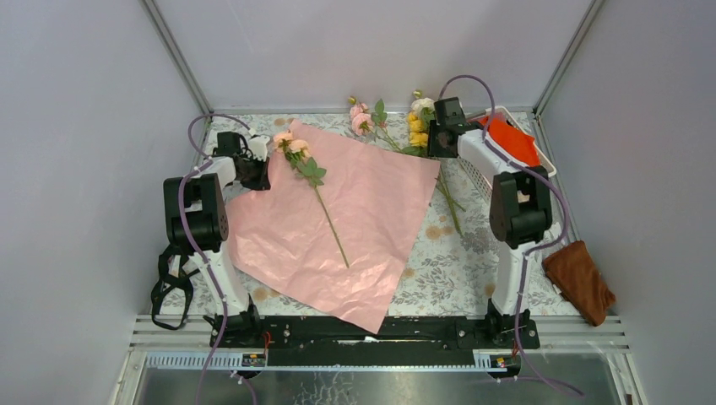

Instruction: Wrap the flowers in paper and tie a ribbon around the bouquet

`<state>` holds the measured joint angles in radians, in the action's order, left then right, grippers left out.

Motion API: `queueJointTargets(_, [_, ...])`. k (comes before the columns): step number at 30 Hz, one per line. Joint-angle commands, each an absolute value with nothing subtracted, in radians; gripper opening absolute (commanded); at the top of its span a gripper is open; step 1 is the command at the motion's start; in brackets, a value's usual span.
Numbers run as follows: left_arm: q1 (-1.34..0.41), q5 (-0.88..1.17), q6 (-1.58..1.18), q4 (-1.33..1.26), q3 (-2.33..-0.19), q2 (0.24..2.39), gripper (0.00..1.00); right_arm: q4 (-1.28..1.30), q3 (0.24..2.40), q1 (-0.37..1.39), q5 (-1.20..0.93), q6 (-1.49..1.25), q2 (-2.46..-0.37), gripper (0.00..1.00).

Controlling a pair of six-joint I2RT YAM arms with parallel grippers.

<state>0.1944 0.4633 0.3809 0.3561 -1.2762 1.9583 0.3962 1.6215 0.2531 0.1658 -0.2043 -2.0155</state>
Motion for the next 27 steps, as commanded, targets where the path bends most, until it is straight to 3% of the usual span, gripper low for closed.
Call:
queueJointTargets(1, [0.197, 0.453, 0.427, 0.335, -1.248, 1.920, 0.00, 0.449, 1.765, 0.240, 0.151, -0.146, -2.126, 0.44])
queueJointTargets(16, [0.198, 0.437, 0.456, 0.347, -1.254, 1.911, 0.00, 0.465, 1.937, 0.198, 0.205, -0.090, -2.321, 0.25])
queueJointTargets(19, [0.197, 0.439, 0.455, 0.350, -1.257, 1.914, 0.00, 0.480, 1.976, 0.192, 0.226, -0.067, -2.345, 0.25])
queueJointTargets(22, [0.198, 0.439, 0.461, 0.353, -1.255, 1.909, 0.00, 0.512, 2.034, 0.186, 0.264, -0.039, -2.367, 0.31])
queueJointTargets(27, [0.198, 0.445, 0.463, 0.353, -1.255, 1.910, 0.00, 0.532, 2.056, 0.186, 0.293, -0.004, -2.364, 0.30])
